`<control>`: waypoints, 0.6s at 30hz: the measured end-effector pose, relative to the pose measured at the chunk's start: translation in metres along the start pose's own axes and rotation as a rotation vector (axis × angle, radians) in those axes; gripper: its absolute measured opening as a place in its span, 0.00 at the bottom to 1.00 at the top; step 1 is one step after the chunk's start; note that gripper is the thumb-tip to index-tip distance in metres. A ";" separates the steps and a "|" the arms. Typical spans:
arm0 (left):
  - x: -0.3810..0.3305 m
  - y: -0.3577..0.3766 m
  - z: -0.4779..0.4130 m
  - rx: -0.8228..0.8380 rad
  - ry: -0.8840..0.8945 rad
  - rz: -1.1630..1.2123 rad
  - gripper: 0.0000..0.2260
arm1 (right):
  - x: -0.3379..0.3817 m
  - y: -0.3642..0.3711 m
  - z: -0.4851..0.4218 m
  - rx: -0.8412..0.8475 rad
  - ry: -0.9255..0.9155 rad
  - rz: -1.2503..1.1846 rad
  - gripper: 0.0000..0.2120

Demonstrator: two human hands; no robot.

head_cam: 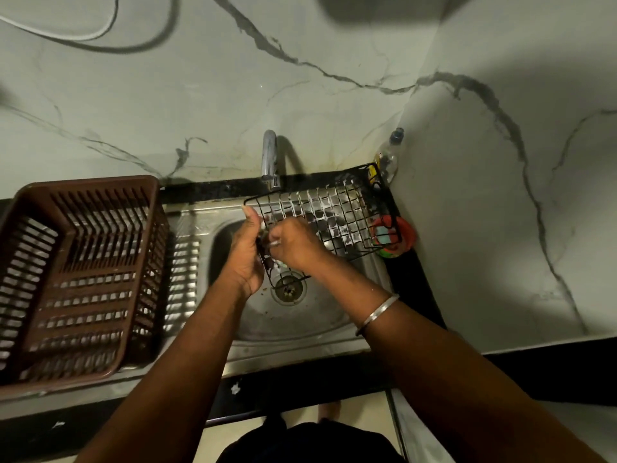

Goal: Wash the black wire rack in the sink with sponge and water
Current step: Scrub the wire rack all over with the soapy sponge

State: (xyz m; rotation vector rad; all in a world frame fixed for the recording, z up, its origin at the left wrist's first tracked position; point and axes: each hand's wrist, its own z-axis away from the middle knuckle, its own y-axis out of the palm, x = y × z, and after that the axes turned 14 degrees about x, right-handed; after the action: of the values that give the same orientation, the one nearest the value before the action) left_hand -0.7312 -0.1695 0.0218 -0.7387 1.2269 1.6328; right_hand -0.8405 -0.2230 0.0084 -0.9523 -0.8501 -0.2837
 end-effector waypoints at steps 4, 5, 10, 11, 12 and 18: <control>-0.001 0.006 -0.003 0.029 0.020 0.008 0.47 | 0.006 0.004 0.002 -0.159 0.059 -0.174 0.03; 0.000 0.003 -0.005 0.024 0.017 0.019 0.49 | 0.006 0.002 0.003 -0.111 0.071 -0.195 0.02; 0.002 0.004 -0.006 0.050 0.017 0.053 0.43 | 0.003 0.001 0.006 -0.234 0.167 -0.469 0.09; 0.002 0.007 -0.006 0.037 0.022 0.080 0.40 | 0.006 0.005 0.007 -0.252 0.143 -0.538 0.09; 0.002 0.010 -0.006 0.022 0.023 0.111 0.38 | 0.008 0.008 0.008 -0.232 0.126 -0.614 0.09; 0.008 0.009 -0.008 0.043 0.039 0.242 0.44 | 0.020 0.005 0.002 -0.339 0.053 -0.764 0.13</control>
State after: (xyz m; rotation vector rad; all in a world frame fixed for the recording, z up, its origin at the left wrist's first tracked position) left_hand -0.7429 -0.1751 0.0159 -0.6158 1.4197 1.7876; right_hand -0.8257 -0.2158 0.0215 -0.8878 -1.1151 -1.1330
